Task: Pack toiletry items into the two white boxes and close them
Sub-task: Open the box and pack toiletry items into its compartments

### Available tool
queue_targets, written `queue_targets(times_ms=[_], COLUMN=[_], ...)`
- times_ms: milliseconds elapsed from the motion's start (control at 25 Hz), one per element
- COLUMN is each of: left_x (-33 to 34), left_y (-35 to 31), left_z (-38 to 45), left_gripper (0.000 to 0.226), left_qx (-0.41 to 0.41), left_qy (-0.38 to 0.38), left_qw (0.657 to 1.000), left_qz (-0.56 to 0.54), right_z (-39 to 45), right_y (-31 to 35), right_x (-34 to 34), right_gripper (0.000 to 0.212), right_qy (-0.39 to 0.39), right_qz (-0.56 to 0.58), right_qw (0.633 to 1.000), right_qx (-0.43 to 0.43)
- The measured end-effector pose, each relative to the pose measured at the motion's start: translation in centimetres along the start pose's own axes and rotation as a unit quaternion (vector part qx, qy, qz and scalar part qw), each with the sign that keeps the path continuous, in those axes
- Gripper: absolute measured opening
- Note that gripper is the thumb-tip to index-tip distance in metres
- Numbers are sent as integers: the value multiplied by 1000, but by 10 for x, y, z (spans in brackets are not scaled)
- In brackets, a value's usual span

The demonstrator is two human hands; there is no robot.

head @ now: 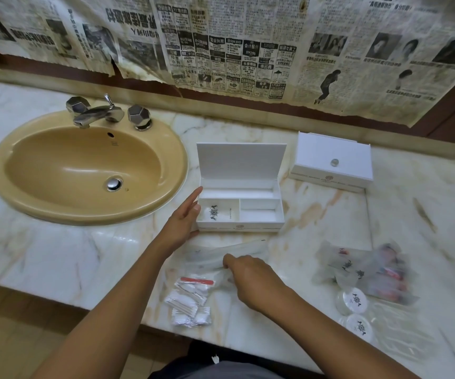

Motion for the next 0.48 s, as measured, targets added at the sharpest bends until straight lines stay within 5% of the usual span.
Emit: queue_targets(times_ms=[480], left_x=[-1], left_y=[-1], left_z=[0], left_gripper=[45], left_qx=[-20], left_qy=[4], left_qw=[1000], left_qz=[-14], right_z=[81], right_y=[5], right_x=[-122], right_gripper=[14], right_qy=[-153], right_qz=[63], right_qw=[985], right_qx=[41])
Point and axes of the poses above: each hand's wrist, its own z-axis towards the middle knuckle, its own x-axis out of the palm, y = z × x, the point moved 8 cm from there along z, towards the middle knuckle, and after that the axes turned 13 degrees about -y, right-handed, at the moved point
